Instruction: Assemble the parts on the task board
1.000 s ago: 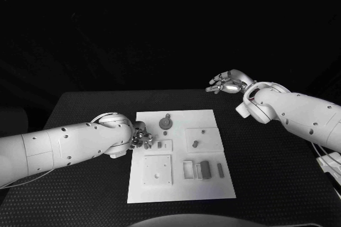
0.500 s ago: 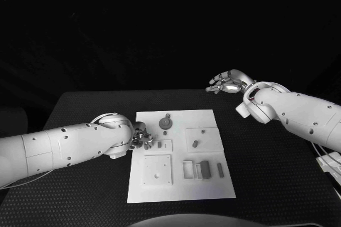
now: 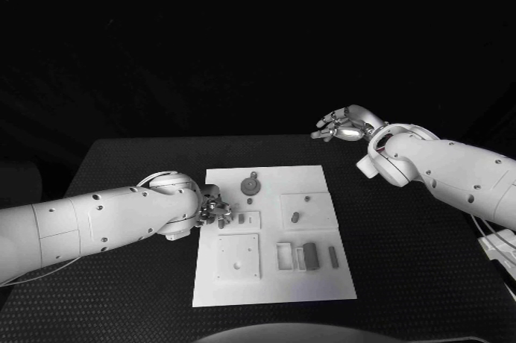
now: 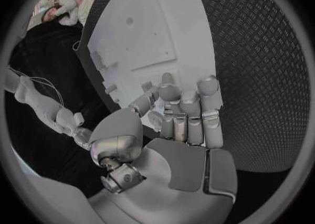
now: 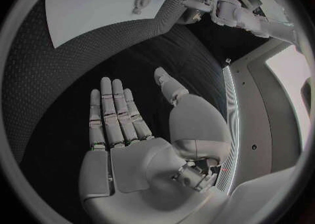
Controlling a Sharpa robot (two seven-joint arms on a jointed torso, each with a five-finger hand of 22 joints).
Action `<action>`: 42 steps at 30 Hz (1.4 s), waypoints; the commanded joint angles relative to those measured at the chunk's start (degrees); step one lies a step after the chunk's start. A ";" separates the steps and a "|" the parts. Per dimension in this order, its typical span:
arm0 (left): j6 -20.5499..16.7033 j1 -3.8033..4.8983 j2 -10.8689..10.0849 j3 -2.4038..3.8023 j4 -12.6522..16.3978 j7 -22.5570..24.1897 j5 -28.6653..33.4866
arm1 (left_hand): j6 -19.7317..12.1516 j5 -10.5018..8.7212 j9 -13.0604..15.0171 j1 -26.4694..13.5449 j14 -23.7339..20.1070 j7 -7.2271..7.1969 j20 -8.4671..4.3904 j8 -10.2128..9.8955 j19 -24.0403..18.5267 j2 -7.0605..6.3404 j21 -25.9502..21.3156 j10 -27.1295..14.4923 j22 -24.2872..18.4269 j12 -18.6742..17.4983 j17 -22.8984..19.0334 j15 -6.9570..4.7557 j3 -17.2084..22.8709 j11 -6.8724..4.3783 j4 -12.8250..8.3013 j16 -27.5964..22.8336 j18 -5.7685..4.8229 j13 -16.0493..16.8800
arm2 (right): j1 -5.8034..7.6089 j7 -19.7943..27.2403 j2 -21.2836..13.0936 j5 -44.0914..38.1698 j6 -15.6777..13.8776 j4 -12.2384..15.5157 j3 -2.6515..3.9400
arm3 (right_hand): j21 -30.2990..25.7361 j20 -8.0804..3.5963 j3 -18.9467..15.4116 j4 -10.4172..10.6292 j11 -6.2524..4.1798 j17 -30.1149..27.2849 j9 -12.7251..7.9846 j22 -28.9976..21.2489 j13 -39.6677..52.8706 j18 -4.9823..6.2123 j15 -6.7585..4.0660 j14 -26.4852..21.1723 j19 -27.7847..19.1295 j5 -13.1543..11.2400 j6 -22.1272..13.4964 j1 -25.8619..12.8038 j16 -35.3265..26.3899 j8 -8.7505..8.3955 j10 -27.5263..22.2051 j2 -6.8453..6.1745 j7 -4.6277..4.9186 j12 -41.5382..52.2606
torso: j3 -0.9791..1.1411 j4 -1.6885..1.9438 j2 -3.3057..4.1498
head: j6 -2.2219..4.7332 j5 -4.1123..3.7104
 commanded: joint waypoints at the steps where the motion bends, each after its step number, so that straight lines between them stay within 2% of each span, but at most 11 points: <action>1: -0.09 -0.07 0.04 -0.03 0.02 -0.05 0.12 | 0.09 -0.16 0.11 -0.10 0.03 0.43 0.02 0.11 0.38 -0.69 -0.16 -0.19 0.81 -0.13 -0.12 -0.19 -0.05 0.29 0.53 0.31 0.66 -0.10 | -0.05 0.35 -0.03 0.07 0.71 0.09 0.02 | -0.26 -0.07 -0.19 0.17 0.21 0.06 -0.05 0.05 -0.05 -0.35 0.12 -0.15 -0.41 -0.23 -0.43 0.18 -0.25 0.31 0.03 -0.04 2.95 -0.27 | 0.00 -0.02 0.02 | 0.00 -0.01; 8: -0.17 -0.07 0.01 -0.03 -0.12 -0.06 0.14 | 0.02 -0.16 0.22 -0.20 -0.03 0.44 0.00 0.10 0.38 -1.18 -0.22 -0.24 0.80 -0.13 -0.23 -0.25 -0.14 0.30 1.19 0.38 0.71 -0.11 | -0.07 0.33 -0.01 0.08 0.72 0.06 0.02 | -0.26 -0.07 -0.19 0.17 0.21 0.06 -0.05 0.05 -0.05 -0.35 0.12 -0.15 -0.41 -0.23 -0.43 0.18 -0.25 0.31 0.03 -0.04 2.95 -0.27 | 0.00 -0.01 0.01 | -0.02 0.01; 12: 0.06 -0.07 -0.03 -0.03 -0.23 -0.05 0.14 | -0.04 -0.10 0.35 1.35 -0.08 0.40 -0.07 0.11 0.38 0.79 -0.20 -0.26 0.88 -0.08 -0.35 -0.34 0.73 0.26 0.51 0.50 0.80 -0.10 | -0.11 0.33 0.01 0.08 0.74 0.02 0.02 | -0.31 -0.08 -0.19 0.17 0.21 0.05 -0.07 0.09 -0.11 -0.37 0.16 -0.25 -0.47 -0.23 -0.46 0.19 -0.33 0.31 0.01 -0.10 2.96 -0.29 | 0.00 0.01 0.01 | -0.11 0.03; 19: 0.74 -0.07 -0.04 -0.03 -0.17 -0.03 0.10 | -0.03 -0.09 0.36 1.42 -0.09 0.41 -0.05 0.12 0.37 0.93 -0.20 -0.27 0.89 -0.07 -0.36 -0.35 0.74 0.26 0.43 0.51 0.78 -0.10 | -0.23 0.35 0.09 0.10 0.77 -0.06 0.02 | -0.31 -0.08 -0.19 0.17 0.21 0.05 -0.07 0.09 -0.11 -0.37 0.16 -0.25 -0.47 -0.23 -0.46 0.19 -0.33 0.31 0.01 -0.10 2.96 -0.29 | -0.01 0.00 0.02 | -0.18 0.04; 20: 0.80 -0.07 -0.04 -0.03 -0.15 -0.03 0.08 | 0.11 0.08 0.37 2.46 -0.04 0.36 0.03 0.12 0.36 3.30 -0.08 -0.22 1.01 -0.01 -0.43 -0.33 1.41 0.22 -0.50 0.66 0.71 -0.12 | -0.25 0.36 0.11 0.11 0.76 -0.07 0.02 | -0.31 -0.08 -0.19 0.17 0.21 0.05 -0.07 0.09 -0.11 -0.37 0.16 -0.25 -0.47 -0.23 -0.46 0.19 -0.33 0.31 0.01 -0.10 2.96 -0.29 | -0.02 0.00 0.01 | -0.21 0.04; 21: 0.79 -0.07 -0.04 -0.03 -0.15 -0.06 0.05 | 0.15 0.11 0.37 2.45 -0.04 0.37 0.10 0.10 0.34 3.55 -0.05 -0.21 1.04 0.01 -0.47 -0.31 1.32 0.23 -0.74 0.69 0.66 -0.14 | -0.27 0.36 0.12 0.11 0.77 -0.08 0.02 | -0.31 -0.08 -0.19 0.17 0.21 0.05 -0.07 0.09 -0.11 -0.37 0.16 -0.25 -0.47 -0.23 -0.46 0.19 -0.33 0.31 0.01 -0.10 2.96 -0.29 | -0.01 0.00 0.01 | -0.24 0.03; 31: 1.07 -0.07 -0.12 -0.03 -0.05 -0.25 -0.05 | 0.29 0.36 0.32 2.53 -0.03 0.34 0.17 0.01 0.30 4.33 0.01 -0.17 1.07 0.06 -0.60 -0.23 1.32 0.21 -1.34 0.82 0.63 -0.20 | -0.37 0.37 0.18 0.11 0.78 -0.13 0.02 | -0.31 -0.08 -0.19 0.17 0.21 0.05 -0.07 0.09 -0.11 -0.37 0.16 -0.25 -0.47 -0.23 -0.46 0.19 -0.33 0.31 0.01 -0.10 2.96 -0.29 | 0.00 0.00 0.01 | -0.29 0.05; 38: 1.64 -0.07 -0.03 -0.03 0.10 0.06 0.00 | 0.73 2.62 0.24 2.36 0.06 0.26 0.30 -0.09 0.37 4.90 0.18 0.02 1.09 0.19 -0.86 -0.07 1.53 0.13 -2.07 1.10 0.58 -0.31 | -0.50 0.37 0.30 0.11 0.73 -0.26 0.02 | -0.31 -0.08 -0.19 0.17 0.21 0.05 -0.07 0.09 -0.11 -0.37 0.16 -0.25 -0.47 -0.23 -0.46 0.19 -0.33 0.31 0.01 -0.10 2.96 -0.29 | 0.04 0.00 0.02 | -0.37 0.13; 42: 1.32 -0.07 0.04 -0.03 0.22 0.14 0.32 | 1.29 6.26 0.18 1.37 0.29 0.11 0.48 -0.17 0.53 5.64 0.44 0.41 1.09 0.25 -1.18 0.23 1.51 0.00 -2.66 1.40 0.56 -0.47 | -0.55 0.38 0.36 0.11 0.75 -0.31 0.02 | -0.31 -0.08 -0.19 0.17 0.21 0.05 -0.07 0.09 -0.11 -0.37 0.16 -0.25 -0.47 -0.23 -0.46 0.19 -0.33 0.31 0.01 -0.10 2.96 -0.29 | 0.04 -0.02 0.02 | -0.43 0.12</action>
